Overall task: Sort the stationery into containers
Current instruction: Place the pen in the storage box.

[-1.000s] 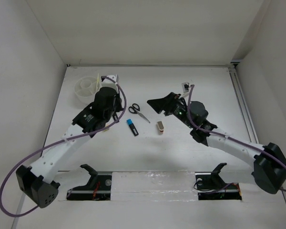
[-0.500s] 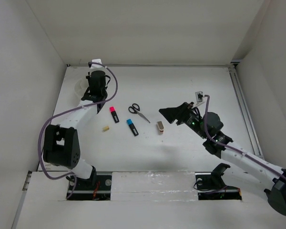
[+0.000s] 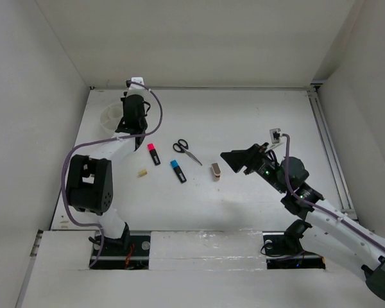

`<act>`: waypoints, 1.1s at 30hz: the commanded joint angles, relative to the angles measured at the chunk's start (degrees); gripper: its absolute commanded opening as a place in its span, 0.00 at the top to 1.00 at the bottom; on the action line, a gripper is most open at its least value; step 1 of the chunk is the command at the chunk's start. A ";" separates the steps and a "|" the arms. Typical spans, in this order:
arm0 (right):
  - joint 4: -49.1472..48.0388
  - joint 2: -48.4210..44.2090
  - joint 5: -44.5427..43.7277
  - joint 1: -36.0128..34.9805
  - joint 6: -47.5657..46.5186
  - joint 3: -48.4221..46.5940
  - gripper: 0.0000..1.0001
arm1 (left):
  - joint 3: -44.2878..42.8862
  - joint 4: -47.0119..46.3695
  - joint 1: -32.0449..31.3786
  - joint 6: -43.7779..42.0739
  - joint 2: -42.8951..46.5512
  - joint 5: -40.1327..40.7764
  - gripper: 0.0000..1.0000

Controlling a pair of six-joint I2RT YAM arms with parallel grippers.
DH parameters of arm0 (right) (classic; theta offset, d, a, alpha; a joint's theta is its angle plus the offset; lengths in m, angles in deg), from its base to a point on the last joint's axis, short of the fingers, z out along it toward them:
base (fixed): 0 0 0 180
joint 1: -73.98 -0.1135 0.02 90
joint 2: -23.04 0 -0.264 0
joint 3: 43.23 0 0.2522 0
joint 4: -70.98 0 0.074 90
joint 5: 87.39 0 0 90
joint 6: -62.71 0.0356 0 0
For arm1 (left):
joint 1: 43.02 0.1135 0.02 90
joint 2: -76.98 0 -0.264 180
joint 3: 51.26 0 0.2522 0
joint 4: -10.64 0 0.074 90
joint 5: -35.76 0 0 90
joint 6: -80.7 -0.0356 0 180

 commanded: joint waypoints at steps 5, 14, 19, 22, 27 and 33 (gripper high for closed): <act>-0.19 0.61 0.07 0.26 -1.05 -1.31 0.15 | -2.10 -5.13 1.91 -1.91 -4.96 -1.24 1.00; 1.12 -1.58 0.07 0.26 -2.10 -1.31 0.15 | -1.30 -6.36 3.94 0.73 -7.95 -2.56 1.00; 3.32 -2.90 -1.42 0.26 -2.72 -1.31 0.15 | -0.77 -5.84 3.94 2.57 -8.48 -1.95 1.00; 3.94 -3.60 -1.95 0.26 -2.72 -1.31 0.15 | -0.77 -5.05 3.94 3.19 -8.48 -1.95 0.92; 4.46 -3.60 -1.95 0.26 -3.25 -1.83 0.15 | -0.16 -5.04 3.94 4.24 -7.96 -2.74 0.81; 4.99 -3.60 -1.95 0.26 -3.25 -2.36 0.15 | 0.90 -3.73 3.94 4.86 -6.29 -3.44 0.65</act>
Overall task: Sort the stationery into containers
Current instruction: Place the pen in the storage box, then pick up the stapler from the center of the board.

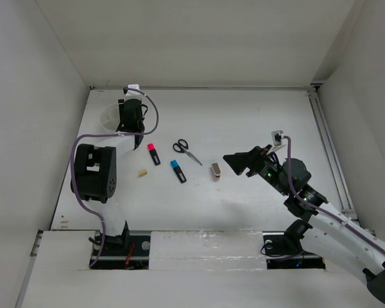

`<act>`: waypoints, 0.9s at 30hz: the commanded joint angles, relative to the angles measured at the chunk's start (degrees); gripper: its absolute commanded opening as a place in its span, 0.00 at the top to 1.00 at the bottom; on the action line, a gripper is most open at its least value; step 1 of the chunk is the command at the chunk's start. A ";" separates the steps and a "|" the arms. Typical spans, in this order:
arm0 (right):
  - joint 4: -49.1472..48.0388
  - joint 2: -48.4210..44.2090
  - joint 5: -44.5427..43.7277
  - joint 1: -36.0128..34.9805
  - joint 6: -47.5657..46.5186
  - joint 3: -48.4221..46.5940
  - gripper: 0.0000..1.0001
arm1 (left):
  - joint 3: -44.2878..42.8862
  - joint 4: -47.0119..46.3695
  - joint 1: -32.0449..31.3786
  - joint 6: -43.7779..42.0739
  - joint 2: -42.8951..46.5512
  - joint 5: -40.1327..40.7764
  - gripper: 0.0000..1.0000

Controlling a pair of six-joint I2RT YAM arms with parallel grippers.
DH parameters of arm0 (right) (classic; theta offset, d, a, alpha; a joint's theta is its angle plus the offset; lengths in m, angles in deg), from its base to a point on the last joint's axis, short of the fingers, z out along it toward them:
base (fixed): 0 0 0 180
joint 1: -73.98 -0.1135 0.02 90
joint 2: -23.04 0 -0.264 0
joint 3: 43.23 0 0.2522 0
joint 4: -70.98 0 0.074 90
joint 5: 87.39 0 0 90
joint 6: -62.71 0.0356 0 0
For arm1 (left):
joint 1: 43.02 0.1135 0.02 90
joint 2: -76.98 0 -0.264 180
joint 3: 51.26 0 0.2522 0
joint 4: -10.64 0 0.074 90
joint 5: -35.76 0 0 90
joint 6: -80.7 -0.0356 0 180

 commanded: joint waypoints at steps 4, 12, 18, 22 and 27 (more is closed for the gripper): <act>-0.71 -0.65 -0.68 0.26 -1.61 -2.32 0.14 | 0.76 -0.47 0.03 1.87 5.95 -3.05 0.57; 1.04 3.29 -2.61 0.26 -4.77 -5.04 0.06 | -4.24 4.70 -3.75 1.25 16.77 -2.89 0.00; 5.70 7.43 -6.04 -0.26 -6.89 -8.38 0.00 | -17.50 19.11 -3.75 6.25 20.12 -2.18 0.00; 8.68 9.88 -7.62 -0.26 -8.11 -10.22 0.00 | -24.44 31.14 -3.75 13.61 22.40 -4.11 0.00; 18.69 15.41 -13.06 -1.05 -10.23 -16.27 0.00 | -27.35 44.51 -3.75 24.79 26.71 -13.58 0.00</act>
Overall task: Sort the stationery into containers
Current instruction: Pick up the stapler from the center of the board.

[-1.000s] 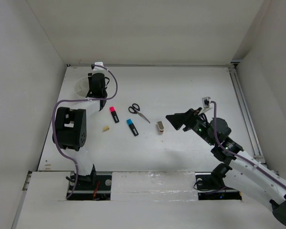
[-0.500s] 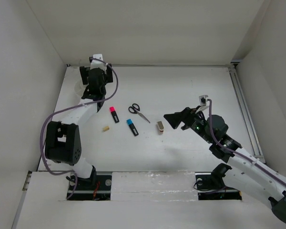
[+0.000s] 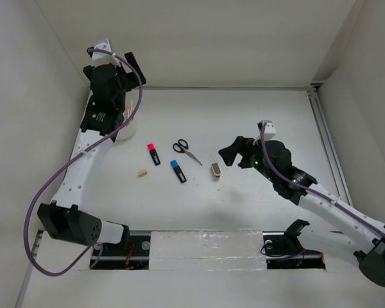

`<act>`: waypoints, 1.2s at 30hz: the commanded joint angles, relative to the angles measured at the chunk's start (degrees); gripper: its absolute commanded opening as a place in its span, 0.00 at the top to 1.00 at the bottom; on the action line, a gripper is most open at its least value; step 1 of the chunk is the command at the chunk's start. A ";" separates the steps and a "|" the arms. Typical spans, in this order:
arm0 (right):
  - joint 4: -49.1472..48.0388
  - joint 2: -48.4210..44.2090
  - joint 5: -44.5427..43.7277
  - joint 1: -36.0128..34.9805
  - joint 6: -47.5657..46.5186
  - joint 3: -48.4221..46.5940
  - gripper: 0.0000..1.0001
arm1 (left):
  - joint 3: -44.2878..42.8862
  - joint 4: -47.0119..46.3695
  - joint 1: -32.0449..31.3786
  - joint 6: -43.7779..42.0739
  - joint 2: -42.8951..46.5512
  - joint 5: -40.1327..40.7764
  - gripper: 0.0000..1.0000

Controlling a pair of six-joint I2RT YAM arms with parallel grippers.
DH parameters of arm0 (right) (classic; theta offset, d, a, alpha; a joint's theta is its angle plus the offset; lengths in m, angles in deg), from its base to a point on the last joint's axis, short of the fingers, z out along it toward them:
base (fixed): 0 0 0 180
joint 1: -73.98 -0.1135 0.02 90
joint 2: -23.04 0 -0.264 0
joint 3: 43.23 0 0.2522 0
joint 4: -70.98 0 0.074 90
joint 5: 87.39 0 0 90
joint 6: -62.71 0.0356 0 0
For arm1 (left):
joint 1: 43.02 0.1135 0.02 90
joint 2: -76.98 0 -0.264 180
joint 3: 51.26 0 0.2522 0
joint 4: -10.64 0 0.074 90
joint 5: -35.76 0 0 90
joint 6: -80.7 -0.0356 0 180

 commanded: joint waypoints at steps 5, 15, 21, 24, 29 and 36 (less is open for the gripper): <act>21.25 14.42 -12.47 -3.80 -3.13 -15.24 0.02 | 4.88 14.52 0.16 17.32 12.24 -24.18 0.00; 22.43 34.46 -13.62 -5.91 -6.47 -21.92 0.17 | 25.53 13.90 1.83 15.05 23.87 -34.34 0.00; 21.29 44.84 -13.01 -6.44 -6.47 -24.82 0.27 | 28.37 13.90 1.83 13.90 24.40 -36.01 0.00; 21.28 47.22 -13.26 -7.05 -6.47 -26.32 0.32 | 28.37 13.90 1.83 13.38 23.87 -36.54 0.00; 21.81 50.47 -13.27 -8.10 -5.42 -26.85 0.40 | 28.37 13.90 1.83 13.38 23.87 -36.54 0.00; 20.58 52.59 -11.78 -8.63 -4.10 -25.53 0.87 | 28.89 13.90 1.83 13.38 23.87 -36.54 0.00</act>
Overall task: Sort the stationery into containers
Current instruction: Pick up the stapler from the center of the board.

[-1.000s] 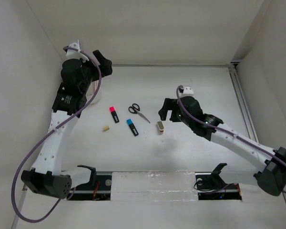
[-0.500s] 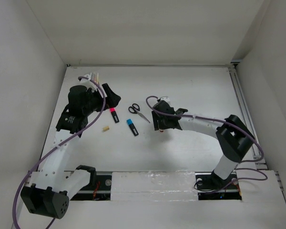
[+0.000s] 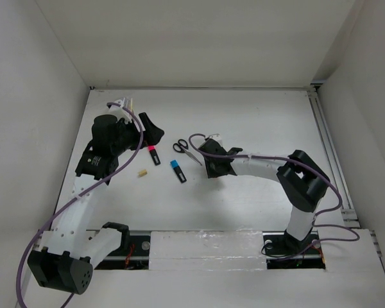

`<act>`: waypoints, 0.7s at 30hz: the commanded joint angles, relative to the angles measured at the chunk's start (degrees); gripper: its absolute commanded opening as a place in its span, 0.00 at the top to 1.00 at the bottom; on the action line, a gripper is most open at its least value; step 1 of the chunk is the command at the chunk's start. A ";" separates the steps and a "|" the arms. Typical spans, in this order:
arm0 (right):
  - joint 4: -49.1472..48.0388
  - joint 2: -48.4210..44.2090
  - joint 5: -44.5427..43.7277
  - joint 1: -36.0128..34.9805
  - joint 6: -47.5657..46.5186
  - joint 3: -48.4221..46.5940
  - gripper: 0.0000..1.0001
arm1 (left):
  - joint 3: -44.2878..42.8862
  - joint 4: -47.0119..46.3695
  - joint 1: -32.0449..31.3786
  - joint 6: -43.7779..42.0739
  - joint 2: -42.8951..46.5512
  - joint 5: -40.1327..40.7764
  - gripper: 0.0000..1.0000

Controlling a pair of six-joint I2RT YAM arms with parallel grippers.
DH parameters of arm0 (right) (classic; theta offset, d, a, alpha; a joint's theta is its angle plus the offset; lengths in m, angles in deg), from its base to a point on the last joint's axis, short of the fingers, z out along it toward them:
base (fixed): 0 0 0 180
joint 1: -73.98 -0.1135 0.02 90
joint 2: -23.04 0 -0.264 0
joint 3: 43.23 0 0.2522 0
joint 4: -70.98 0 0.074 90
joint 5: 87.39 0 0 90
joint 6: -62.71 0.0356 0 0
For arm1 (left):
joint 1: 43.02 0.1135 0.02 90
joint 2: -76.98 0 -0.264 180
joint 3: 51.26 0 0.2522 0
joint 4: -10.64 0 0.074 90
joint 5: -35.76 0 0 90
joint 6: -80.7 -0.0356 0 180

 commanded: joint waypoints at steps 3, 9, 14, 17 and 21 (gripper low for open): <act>-0.75 -0.62 0.31 -0.79 1.79 -0.92 1.00 | 1.27 -2.60 0.39 0.33 -0.04 -2.88 0.00; -16.28 -13.46 15.05 -0.26 -0.15 3.56 1.00 | 5.31 -8.92 0.39 3.14 -4.17 -20.10 0.00; -29.90 -15.07 33.84 0.27 -5.49 0.84 1.00 | 10.32 -17.71 -1.36 6.75 -4.96 -31.44 0.00; -34.31 -13.31 46.17 0.79 -5.51 -1.09 1.00 | 10.32 -19.47 -1.37 7.53 -4.96 -35.66 0.00; -39.58 -13.30 49.52 0.79 -5.51 -1.10 1.00 | 10.32 -18.86 -1.37 7.54 -3.83 -35.68 0.00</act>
